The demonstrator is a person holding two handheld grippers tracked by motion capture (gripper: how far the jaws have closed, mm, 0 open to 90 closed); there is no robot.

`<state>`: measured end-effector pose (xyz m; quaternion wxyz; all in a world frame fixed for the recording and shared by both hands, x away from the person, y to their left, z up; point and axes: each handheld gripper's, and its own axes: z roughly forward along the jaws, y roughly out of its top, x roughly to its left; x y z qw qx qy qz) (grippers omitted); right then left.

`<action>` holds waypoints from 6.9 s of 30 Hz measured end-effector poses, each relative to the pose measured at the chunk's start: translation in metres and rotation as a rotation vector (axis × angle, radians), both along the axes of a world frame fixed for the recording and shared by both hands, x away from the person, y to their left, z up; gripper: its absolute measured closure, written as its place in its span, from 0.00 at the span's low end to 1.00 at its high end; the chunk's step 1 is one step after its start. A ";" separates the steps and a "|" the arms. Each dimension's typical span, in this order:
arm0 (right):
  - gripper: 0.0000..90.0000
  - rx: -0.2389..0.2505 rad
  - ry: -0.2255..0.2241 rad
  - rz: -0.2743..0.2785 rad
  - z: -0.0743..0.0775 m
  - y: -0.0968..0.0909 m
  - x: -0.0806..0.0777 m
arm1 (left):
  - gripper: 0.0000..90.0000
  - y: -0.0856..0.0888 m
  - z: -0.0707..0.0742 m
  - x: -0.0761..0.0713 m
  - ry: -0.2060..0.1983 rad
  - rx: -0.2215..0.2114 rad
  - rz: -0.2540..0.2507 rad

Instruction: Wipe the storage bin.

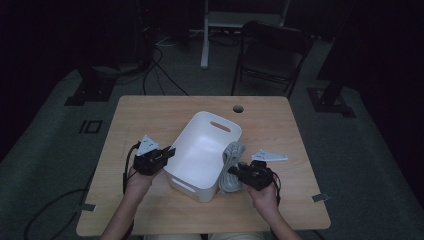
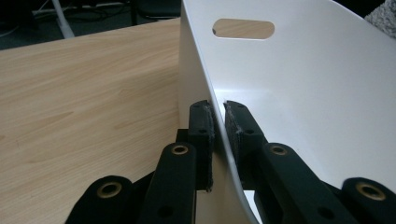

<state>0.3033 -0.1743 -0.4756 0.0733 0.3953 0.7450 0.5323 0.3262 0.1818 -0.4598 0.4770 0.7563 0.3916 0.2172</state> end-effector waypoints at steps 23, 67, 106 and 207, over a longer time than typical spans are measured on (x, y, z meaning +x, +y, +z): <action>0.84 -0.183 0.179 -0.039 -0.061 0.005 0.029 | 0.90 0.000 -0.001 -0.001 -0.012 -0.011 0.015; 0.84 -0.212 0.063 0.084 -0.042 0.013 0.000 | 0.90 -0.003 -0.002 0.000 -0.018 -0.022 0.066; 0.80 -0.011 -0.164 0.210 -0.012 0.014 -0.048 | 0.89 -0.004 -0.004 -0.002 -0.027 -0.055 0.088; 0.83 -0.183 0.027 0.025 -0.039 -0.005 0.012 | 0.79 -0.002 -0.004 -0.001 0.007 -0.091 0.075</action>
